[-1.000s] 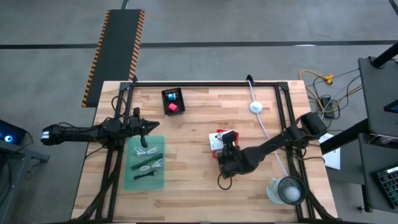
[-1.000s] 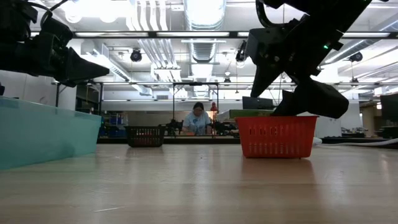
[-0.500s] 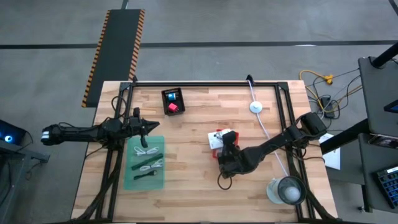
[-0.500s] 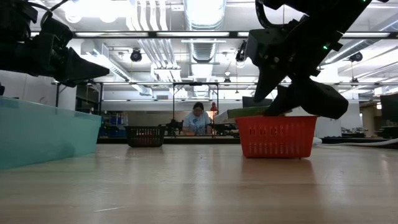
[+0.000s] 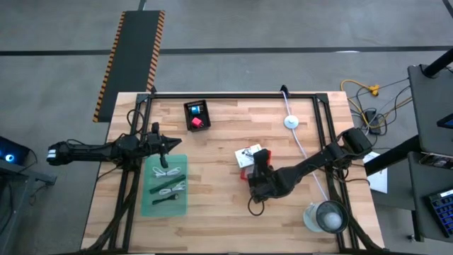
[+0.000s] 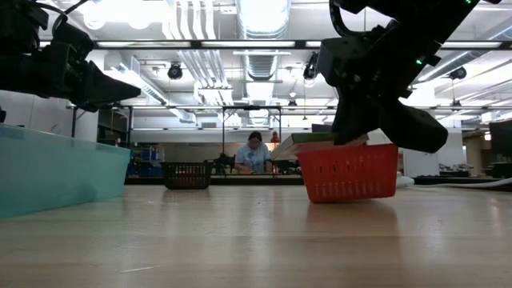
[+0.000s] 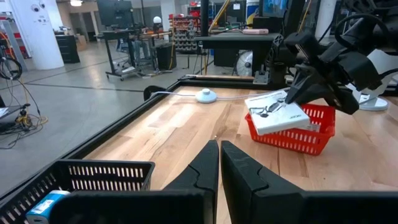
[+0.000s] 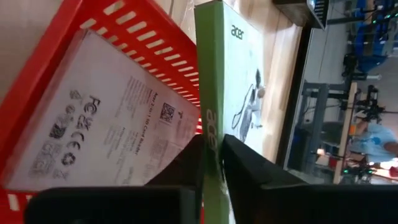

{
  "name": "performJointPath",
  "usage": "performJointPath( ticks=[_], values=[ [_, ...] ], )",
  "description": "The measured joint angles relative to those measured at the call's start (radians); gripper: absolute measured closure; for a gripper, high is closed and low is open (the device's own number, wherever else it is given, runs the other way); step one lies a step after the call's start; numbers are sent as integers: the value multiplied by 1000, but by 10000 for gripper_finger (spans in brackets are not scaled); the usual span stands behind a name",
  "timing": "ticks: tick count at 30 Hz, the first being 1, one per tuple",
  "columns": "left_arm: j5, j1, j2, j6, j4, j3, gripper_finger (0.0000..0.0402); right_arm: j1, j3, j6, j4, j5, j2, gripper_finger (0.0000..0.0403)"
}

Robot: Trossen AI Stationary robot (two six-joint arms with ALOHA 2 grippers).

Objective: Pick and place items into bin
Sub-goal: Put the white USB box into the orange bin

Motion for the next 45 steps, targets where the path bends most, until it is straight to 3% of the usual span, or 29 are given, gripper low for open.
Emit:
performJointPath(
  ticks=[5,15,17,22,31,34,37,45],
  values=[
    [0,0,0,0,0,0,400,0,0,-47,-3,31,-4,389],
    [0,0,1,0,-1,0,400,3,-1,-146,-38,42,-92,390],
    [0,0,1,0,0,0,400,6,-4,-218,-56,-5,-130,390],
    [0,0,1,-1,0,0,400,8,-14,-426,-116,-257,-237,390],
    [0,0,3,-7,0,0,400,9,-37,-549,-118,-240,-432,390],
    [0,0,9,-7,1,0,400,-1,-49,-597,-118,-337,-482,390],
    [0,0,9,-8,0,0,400,-20,-73,-803,-149,-479,-502,390],
    [0,0,9,-7,0,0,400,-76,-155,-955,-67,-497,-477,390]
  ],
)
